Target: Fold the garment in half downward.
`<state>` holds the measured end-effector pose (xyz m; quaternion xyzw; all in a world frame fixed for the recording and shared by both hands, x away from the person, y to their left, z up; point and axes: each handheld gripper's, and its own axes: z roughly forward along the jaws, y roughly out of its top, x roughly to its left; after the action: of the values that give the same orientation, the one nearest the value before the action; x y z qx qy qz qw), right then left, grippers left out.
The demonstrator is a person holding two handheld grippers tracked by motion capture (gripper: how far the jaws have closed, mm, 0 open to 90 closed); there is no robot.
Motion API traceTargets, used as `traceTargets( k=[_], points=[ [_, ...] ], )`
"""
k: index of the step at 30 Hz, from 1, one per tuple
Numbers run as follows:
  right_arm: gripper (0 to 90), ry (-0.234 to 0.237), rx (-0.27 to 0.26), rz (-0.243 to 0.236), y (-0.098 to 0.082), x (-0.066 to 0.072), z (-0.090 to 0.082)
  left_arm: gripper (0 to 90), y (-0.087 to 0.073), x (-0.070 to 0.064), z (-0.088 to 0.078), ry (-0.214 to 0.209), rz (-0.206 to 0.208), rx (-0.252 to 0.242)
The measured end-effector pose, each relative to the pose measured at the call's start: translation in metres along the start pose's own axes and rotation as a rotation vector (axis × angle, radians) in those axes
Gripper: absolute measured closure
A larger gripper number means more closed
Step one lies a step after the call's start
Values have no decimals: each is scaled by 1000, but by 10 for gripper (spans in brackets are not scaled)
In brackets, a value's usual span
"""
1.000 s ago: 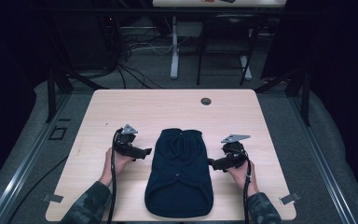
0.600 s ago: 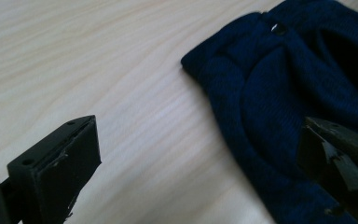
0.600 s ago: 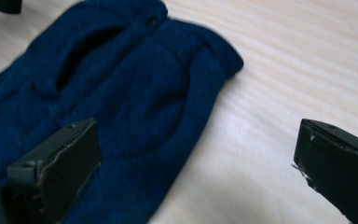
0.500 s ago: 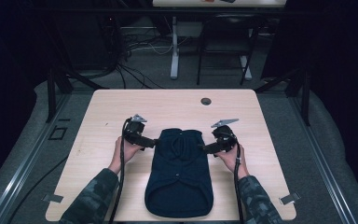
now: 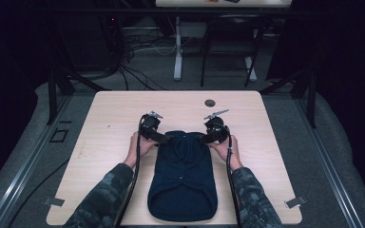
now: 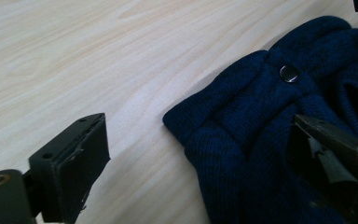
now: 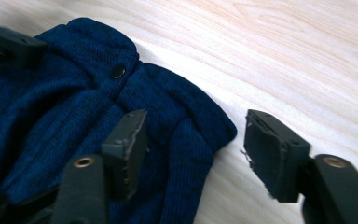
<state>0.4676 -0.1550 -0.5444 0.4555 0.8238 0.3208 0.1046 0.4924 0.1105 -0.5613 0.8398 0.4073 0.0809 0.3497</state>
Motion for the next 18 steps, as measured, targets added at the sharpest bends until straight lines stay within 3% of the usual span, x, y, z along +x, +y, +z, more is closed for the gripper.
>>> traceTargets(
  k=[7, 13, 18],
  points=[
    [483, -6, 52, -16, -3, 4, 15, 149, -2, -4, 10, -1, -1, 26],
    [529, -10, 62, -32, -5, 7, 19, 209, -2, -5, 12, 8, 13, 40],
    [630, 5, 54, -26, -8, 7, 19, 372, -2, -10, 11, -6, 41, 40]
  ],
)
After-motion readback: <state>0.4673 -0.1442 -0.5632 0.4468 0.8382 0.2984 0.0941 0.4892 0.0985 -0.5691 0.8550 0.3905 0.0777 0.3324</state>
